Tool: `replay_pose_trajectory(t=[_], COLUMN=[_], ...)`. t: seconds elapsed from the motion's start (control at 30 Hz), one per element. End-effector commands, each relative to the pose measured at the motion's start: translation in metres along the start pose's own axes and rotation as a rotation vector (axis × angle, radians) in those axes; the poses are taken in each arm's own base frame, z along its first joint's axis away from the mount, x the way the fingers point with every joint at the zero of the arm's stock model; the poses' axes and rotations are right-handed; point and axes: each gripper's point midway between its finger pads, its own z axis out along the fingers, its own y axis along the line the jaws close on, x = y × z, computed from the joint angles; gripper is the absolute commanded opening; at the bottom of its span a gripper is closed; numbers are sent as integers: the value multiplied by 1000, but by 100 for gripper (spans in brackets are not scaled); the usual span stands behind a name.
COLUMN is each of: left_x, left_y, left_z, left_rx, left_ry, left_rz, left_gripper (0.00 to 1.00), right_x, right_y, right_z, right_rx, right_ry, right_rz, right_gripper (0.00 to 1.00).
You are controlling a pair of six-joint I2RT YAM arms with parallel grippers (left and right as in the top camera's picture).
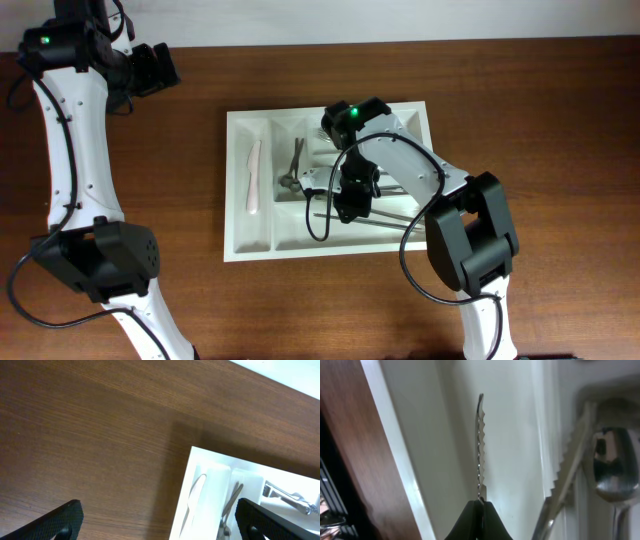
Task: Pack container
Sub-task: 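Carry the knife over the tray and lower it into the middle compartment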
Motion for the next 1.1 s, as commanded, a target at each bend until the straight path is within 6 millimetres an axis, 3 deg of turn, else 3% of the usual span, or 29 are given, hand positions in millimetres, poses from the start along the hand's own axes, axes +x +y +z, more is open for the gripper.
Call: replay_pose_trajectory(t=[0.0,0.7,0.77,0.8,1.07], left_x=[-3,-3,-3,-3,-3], left_y=[0,0,0,0,0], left_z=[-5,-5,-5,-5,-5], left_rx=[-2,-2,-2,-2,-2], left_ry=[-17,-17,-17,-17,-17], left_rz=[6,7,7,7,6], left_gripper=[99,99,99,99,99], right_x=[-3,-8,-9,-10,-15], right_y=[6,17,18,18,12], right_z=[3,6,6,7,0], right_rx=[-18,-67,-66,-65,-39], right_ry=[-9,-34,-31,-30,-57], right_rz=[-26,-35,-39,-43,-11], right_gripper=[5,5,15,36,43])
